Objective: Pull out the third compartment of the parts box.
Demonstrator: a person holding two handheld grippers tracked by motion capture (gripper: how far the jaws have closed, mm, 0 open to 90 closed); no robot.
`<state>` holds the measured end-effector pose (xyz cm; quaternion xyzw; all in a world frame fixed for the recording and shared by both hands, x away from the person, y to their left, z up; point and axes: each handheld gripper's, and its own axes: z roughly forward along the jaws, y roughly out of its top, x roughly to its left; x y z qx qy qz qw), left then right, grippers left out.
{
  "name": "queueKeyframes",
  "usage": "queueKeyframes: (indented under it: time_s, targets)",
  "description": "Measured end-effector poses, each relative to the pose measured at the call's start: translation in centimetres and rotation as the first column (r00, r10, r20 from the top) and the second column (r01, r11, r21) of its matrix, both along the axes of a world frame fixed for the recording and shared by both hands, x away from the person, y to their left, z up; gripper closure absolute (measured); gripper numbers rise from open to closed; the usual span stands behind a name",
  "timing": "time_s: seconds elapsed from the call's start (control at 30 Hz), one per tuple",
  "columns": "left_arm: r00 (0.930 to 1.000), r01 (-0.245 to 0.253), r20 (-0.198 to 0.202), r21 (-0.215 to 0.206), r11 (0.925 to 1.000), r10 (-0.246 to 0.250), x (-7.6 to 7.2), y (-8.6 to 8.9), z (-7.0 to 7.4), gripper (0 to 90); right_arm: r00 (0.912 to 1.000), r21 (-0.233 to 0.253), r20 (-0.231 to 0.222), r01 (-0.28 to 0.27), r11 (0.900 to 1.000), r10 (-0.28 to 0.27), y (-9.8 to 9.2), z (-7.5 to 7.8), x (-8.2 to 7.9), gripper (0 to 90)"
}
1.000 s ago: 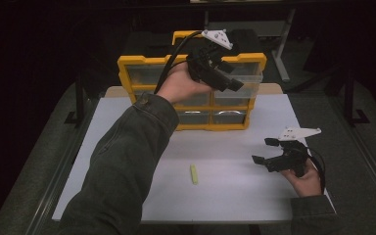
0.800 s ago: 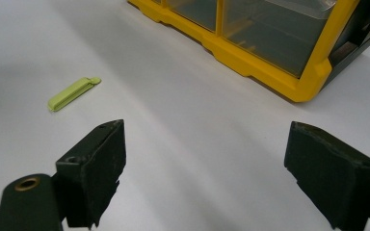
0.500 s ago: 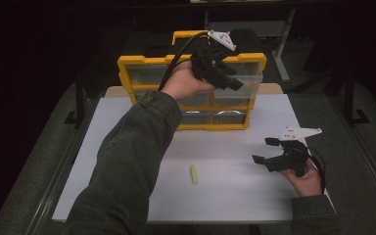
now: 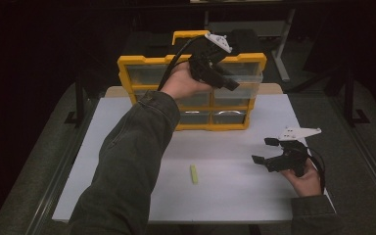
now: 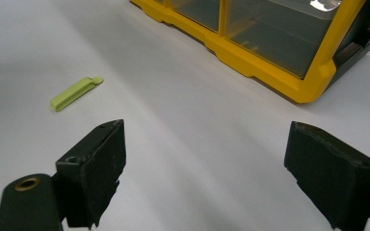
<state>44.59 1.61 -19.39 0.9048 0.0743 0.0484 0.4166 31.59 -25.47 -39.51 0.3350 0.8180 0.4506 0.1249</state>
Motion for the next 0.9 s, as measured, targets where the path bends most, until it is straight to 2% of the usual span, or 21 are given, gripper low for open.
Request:
queueKeyframes:
  time_s: [0.23,0.57,0.9]
  targets:
    - [1.0,-0.009,-0.004,-0.005,0.9999,0.009,0.1,0.2,-0.1,68.5,1.0,0.008,-0.005,0.0,1.0,0.0,0.0,0.0,0.0,13.6]
    - [0.9988,0.05,0.002,-0.016,0.9986,-0.05,-0.6,0.3,-0.1,73.0,1.0,0.008,-0.004,-0.005,1.0,0.005,0.1,0.0,-0.1,13.7]
    - [0.9974,0.071,-0.012,-0.025,0.9972,-0.071,-1.5,0.7,0.0,72.6,1.0,0.006,-0.002,-0.004,1.0,0.004,0.2,0.0,-0.1,13.7]
